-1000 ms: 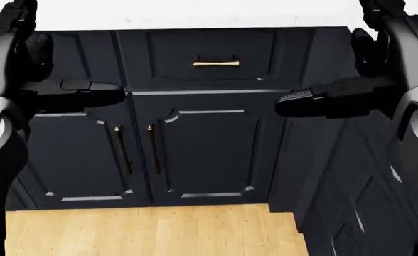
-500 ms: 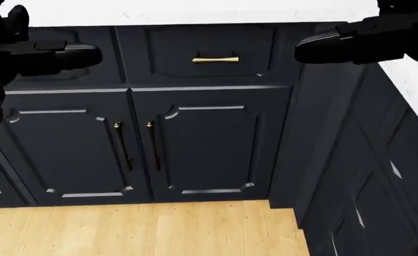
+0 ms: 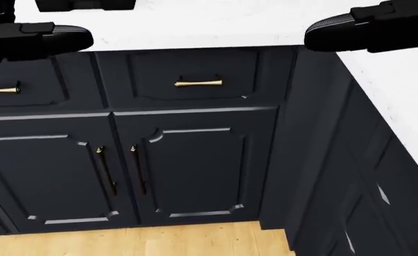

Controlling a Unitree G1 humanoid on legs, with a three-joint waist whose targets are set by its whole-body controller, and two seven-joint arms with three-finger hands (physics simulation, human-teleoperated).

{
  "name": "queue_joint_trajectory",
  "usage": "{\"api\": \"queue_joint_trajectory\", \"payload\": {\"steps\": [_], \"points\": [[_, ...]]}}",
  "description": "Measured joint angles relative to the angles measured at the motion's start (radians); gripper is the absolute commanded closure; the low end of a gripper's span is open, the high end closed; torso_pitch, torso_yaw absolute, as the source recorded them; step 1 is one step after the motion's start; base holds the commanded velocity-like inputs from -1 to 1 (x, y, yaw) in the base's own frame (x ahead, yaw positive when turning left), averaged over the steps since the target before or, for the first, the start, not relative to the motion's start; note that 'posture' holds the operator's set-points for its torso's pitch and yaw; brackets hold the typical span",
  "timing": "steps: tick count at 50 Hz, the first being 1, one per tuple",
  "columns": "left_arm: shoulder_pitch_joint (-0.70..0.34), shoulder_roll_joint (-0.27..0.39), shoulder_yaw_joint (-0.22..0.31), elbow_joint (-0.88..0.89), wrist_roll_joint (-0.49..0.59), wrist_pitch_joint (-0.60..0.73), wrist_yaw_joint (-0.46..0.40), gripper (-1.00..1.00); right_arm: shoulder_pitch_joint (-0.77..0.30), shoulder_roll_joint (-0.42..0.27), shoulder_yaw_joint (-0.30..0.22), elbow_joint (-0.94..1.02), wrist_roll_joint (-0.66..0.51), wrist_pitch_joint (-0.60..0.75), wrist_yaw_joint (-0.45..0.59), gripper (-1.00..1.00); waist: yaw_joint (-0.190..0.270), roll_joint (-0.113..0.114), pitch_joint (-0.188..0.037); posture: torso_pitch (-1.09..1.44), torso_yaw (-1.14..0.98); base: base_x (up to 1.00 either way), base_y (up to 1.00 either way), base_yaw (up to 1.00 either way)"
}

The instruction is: Press the button on the coffee machine to serve coffee.

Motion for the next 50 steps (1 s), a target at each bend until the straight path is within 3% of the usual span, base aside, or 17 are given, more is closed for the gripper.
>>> {"api": "queue_joint_trajectory", "payload": {"steps": [5,13,14,17,20,26,27,29,32,36,38,40,41,43,45,48,50], "points": [[0.028,-0.01,-0.023,0.028,-0.009,-0.005,-0.017,-1.0,0.029,0.005,-0.009,0.021,-0.014,0.004,-0.018,-1.0,-0.02,0.007,0.007,0.0,0.0,0.35,0.0,0.0],[0.012,0.008,0.0,0.012,-0.005,-0.015,-0.013,-1.0,0.009,0.01,0.002,0.021,-0.008,-0.011,-0.021,-1.0,-0.03,0.111,-0.003,0.0,0.0,0.35,0.01,0.0],[0.019,0.01,0.005,0.012,-0.003,-0.021,-0.012,-1.0,0.017,0.019,0.008,0.02,-0.007,-0.013,-0.021,-1.0,-0.02,0.101,0.004,0.0,0.0,0.34,0.05,0.0],[0.043,0.013,0.016,0.041,0.004,-0.021,-0.007,-1.0,0.029,0.026,0.027,0.025,0.007,-0.002,-0.014,-1.0,-0.009,0.113,0.01,0.0,0.0,0.33,0.06,0.0],[0.036,0.015,0.015,0.044,0.006,-0.012,-0.004,-1.0,0.021,0.019,0.015,0.024,0.007,0.0,-0.016,-1.0,-0.006,0.085,0.0,0.0,0.0,0.32,0.08,0.0],[0.014,0.016,0.008,0.016,-0.001,-0.021,-0.008,-1.0,0.012,0.011,0.006,0.007,0.003,-0.016,-0.021,-1.0,0.004,-0.003,-0.01,0.0,0.0,0.3,0.11,0.0],[0.02,0.007,0.004,0.014,-0.001,-0.024,-0.008,-1.0,0.02,0.009,0.001,0.007,0.002,-0.016,-0.022,-1.0,-0.003,0.006,-0.005,0.0,0.0,0.28,0.17,0.0],[0.033,-0.001,-0.012,0.024,-0.007,-0.019,-0.013,-1.0,0.036,0.013,-0.005,0.017,-0.004,-0.007,-0.027,-1.0,-0.01,-0.006,0.007,0.0,0.0,0.23,0.26,0.0],[0.036,0.002,-0.013,0.037,-0.012,-0.004,-0.018,-1.0,0.031,0.02,0.0,0.034,-0.009,-0.005,-0.034,-1.0,-0.016,-0.01,-0.007,0.0,0.0,0.18,0.34,0.0],[0.032,0.01,0.002,0.008,-0.01,-0.004,-0.014,-1.0,0.03,0.022,0.011,0.029,-0.008,-0.024,-0.037,-1.0,-0.016,0.024,-0.014,0.0,0.0,0.1,0.24,0.0],[0.024,0.013,0.004,-0.009,-0.011,-0.015,-0.013,-1.0,0.029,0.024,0.011,0.031,-0.012,-0.029,-0.039,-1.0,-0.023,0.049,0.001,0.0,0.0,-0.08,0.0,0.0],[0.029,0.014,0.006,-0.015,-0.012,-0.022,-0.013,-1.0,0.031,0.032,0.016,0.035,-0.015,-0.034,-0.04,-1.0,-0.009,0.11,-0.008,0.0,0.0,-0.63,0.0,0.0],[0.038,0.016,0.009,-0.002,-0.012,-0.022,-0.013,-1.0,0.038,0.044,0.023,0.041,-0.014,-0.035,-0.04,-1.0,0.0,0.118,-0.008,0.0,0.0,0.0,0.0,0.0],[0.053,0.016,0.015,0.022,-0.007,-0.013,-0.009,-1.0,0.049,0.05,0.039,0.046,-0.003,-0.026,-0.032,-1.0,0.018,0.107,0.033,0.0,0.0,0.0,0.0,0.0],[0.058,0.015,0.016,0.034,-0.003,0.001,-0.004,-1.0,0.049,0.05,0.039,0.056,0.002,-0.02,-0.028,-1.0,0.016,0.08,0.042,0.0,0.0,0.0,0.0,0.0],[0.05,0.016,0.014,0.027,-0.001,0.004,-0.002,-1.0,0.032,0.041,0.031,0.053,-0.001,-0.027,-0.031,-1.0,0.011,0.037,0.04,0.0,0.0,0.0,0.11,0.0],[0.045,0.01,0.012,0.019,-0.002,-0.003,-0.003,-1.0,0.024,0.036,0.022,0.04,-0.005,-0.038,-0.034,-1.0,-0.006,-0.013,0.015,0.0,0.0,0.0,0.75,0.0]]}}
